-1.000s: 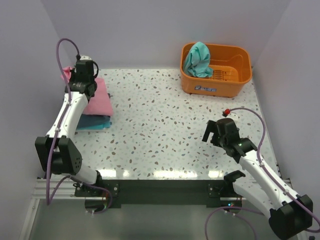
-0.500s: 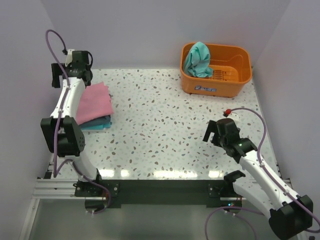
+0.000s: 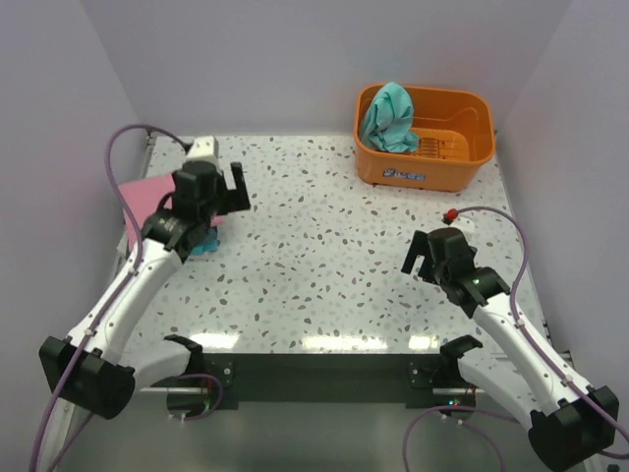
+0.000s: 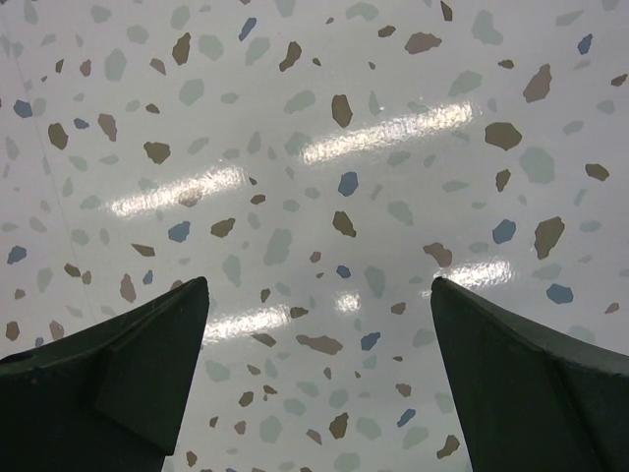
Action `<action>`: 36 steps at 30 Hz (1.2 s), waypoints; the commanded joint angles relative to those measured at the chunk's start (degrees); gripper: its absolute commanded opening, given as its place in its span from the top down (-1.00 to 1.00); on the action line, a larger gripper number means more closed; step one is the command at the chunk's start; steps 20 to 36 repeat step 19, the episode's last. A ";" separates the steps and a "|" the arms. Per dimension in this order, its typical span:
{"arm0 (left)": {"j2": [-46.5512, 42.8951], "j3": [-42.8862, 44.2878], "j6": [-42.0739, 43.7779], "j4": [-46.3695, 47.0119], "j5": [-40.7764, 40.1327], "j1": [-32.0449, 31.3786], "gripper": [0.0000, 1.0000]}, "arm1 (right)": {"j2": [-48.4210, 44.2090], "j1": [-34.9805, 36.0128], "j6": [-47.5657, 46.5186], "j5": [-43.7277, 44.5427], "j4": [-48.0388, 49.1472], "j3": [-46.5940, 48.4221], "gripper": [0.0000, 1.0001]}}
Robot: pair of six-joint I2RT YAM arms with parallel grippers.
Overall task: Fold and stack the t-shirts
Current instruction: Neatly place the folded tshirt to the corner
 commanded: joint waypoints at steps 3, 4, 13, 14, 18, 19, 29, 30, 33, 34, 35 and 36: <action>-9.73 -20.24 -9.52 12.15 1.70 -10.16 -1.00 | -0.77 0.04 -0.03 2.43 0.93 1.35 -0.97; -10.61 -24.88 -10.22 13.65 3.11 -11.04 -1.00 | -0.95 0.04 0.14 2.16 1.37 0.57 -0.97; -23.69 -36.79 -13.83 11.02 -0.31 -11.40 -1.00 | -5.16 0.04 4.19 3.12 4.89 -4.89 -0.97; -25.02 -36.88 -13.83 11.20 -0.65 -11.40 -1.00 | -5.51 0.04 4.10 3.30 4.89 -5.15 -0.97; -28.90 -38.10 -13.83 12.43 -1.36 -11.40 -1.00 | -6.39 0.04 4.01 1.99 5.59 -5.86 -0.97; -29.16 -38.28 -13.83 12.43 -1.36 -11.40 -1.00 | -6.57 0.04 4.10 1.55 5.86 -5.94 -0.97; -29.16 -38.28 -13.83 12.43 -1.36 -11.40 -1.00 | -6.57 0.04 4.10 1.55 5.86 -5.94 -0.97; -29.16 -38.28 -13.83 12.43 -1.36 -11.40 -1.00 | -6.57 0.04 4.10 1.55 5.86 -5.94 -0.97; -29.16 -38.28 -13.83 12.43 -1.36 -11.40 -1.00 | -6.57 0.04 4.10 1.55 5.86 -5.94 -0.97; -29.16 -38.28 -13.83 12.43 -1.36 -11.40 -1.00 | -6.57 0.04 4.10 1.55 5.86 -5.94 -0.97; -29.16 -38.28 -13.83 12.43 -1.36 -11.40 -1.00 | -6.57 0.04 4.10 1.55 5.86 -5.94 -0.97; -29.16 -38.28 -13.83 12.43 -1.36 -11.40 -1.00 | -6.57 0.04 4.10 1.55 5.86 -5.94 -0.97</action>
